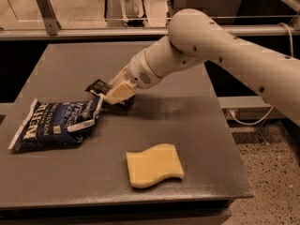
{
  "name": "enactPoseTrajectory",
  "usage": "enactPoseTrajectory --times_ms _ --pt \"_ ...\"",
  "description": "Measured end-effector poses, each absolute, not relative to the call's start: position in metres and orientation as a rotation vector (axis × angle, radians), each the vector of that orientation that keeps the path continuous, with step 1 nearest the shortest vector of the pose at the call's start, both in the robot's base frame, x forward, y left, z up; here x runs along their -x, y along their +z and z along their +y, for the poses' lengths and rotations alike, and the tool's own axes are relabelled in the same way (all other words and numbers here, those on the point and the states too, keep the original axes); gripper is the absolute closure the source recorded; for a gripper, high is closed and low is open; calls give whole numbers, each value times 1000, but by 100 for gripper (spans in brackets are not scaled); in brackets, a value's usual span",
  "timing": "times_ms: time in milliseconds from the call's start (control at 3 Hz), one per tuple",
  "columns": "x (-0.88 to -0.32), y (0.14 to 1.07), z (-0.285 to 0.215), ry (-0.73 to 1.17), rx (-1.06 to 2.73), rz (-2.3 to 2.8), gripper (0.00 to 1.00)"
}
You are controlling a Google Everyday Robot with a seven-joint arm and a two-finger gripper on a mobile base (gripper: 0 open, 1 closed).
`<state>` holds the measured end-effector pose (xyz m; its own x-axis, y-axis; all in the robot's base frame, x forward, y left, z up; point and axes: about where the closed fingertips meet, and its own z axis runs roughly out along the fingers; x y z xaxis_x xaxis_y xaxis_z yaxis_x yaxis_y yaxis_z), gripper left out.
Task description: Move rxbar chocolate near blue chip bag
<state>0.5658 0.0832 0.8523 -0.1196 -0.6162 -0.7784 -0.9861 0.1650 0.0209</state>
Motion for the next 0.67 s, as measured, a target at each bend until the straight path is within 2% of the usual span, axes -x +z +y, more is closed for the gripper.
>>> enactPoseTrajectory --times_ms 333,667 --pt "-565 852 85 753 1524 1813 12" --pt "-565 848 80 771 1549 1832 0"
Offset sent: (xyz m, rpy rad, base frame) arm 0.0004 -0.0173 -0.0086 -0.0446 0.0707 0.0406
